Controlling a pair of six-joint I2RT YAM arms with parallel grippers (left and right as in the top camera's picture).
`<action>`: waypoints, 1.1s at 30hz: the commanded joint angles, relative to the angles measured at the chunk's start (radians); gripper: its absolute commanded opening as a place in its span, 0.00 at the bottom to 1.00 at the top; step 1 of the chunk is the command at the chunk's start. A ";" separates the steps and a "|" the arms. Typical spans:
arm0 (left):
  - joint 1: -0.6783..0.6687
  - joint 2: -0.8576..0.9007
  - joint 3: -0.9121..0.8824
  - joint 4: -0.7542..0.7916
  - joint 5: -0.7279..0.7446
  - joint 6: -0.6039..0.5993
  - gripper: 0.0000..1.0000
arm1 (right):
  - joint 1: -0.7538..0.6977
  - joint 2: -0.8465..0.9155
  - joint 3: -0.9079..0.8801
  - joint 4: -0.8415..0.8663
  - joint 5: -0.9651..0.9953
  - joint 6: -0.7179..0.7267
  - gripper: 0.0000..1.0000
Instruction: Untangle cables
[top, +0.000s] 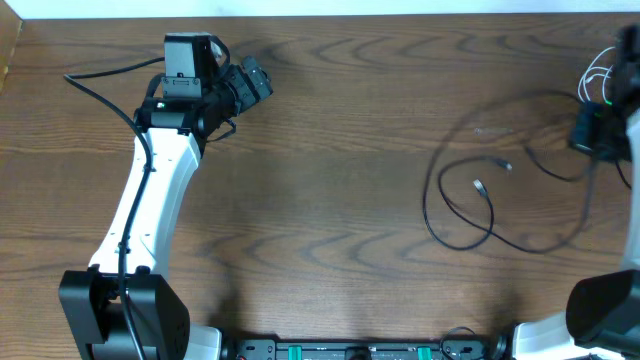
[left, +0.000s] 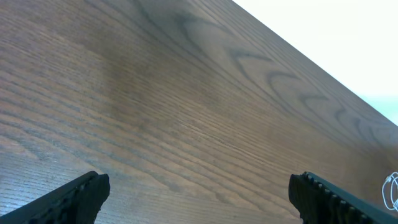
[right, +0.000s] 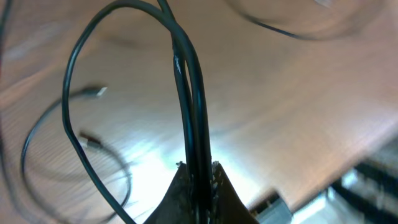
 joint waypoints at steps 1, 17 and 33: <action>-0.002 0.011 0.005 0.002 -0.007 0.017 0.97 | -0.070 -0.028 -0.012 -0.023 0.188 0.194 0.01; -0.002 0.011 0.005 0.005 -0.007 0.017 0.97 | -0.100 0.141 -0.091 0.304 0.220 0.205 0.59; -0.001 0.011 0.005 0.028 -0.008 0.046 0.97 | 0.073 0.169 -0.112 0.340 -0.562 -0.242 0.95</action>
